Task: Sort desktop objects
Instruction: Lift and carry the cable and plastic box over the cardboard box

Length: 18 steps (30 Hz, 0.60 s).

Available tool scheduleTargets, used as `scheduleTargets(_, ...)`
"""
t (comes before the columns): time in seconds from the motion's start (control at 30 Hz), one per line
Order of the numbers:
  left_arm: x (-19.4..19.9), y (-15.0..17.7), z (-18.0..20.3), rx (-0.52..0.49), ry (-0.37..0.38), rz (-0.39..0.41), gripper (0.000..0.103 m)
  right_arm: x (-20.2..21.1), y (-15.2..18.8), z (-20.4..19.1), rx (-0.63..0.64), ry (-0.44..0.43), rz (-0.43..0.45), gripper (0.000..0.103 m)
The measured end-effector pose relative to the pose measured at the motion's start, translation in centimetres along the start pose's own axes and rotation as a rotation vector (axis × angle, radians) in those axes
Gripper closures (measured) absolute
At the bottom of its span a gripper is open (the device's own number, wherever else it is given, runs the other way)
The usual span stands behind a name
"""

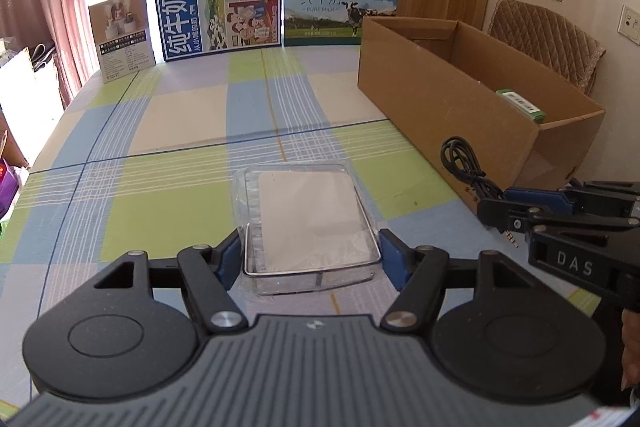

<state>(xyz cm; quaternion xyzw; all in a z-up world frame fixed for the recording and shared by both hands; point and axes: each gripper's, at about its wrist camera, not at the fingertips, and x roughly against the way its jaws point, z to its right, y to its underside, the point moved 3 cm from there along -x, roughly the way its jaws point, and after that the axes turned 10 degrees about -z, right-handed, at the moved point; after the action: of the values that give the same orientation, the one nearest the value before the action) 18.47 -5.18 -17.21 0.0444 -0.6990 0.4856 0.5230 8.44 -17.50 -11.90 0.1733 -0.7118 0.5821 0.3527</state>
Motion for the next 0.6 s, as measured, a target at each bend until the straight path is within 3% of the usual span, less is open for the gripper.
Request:
scheduleTargets(0.33,3.4,-0.2,2.6,-0.024,0.023,0.038,0.038,4.4,-0.8,1.9,-0.023,0.026,0.078,0.083)
scheduleTargets(0.6,3.8,-3.5,7.0,-0.082,0.092,0.086,0.038,7.2,-3.4,8.1,-0.099,0.097,0.146,0.083)
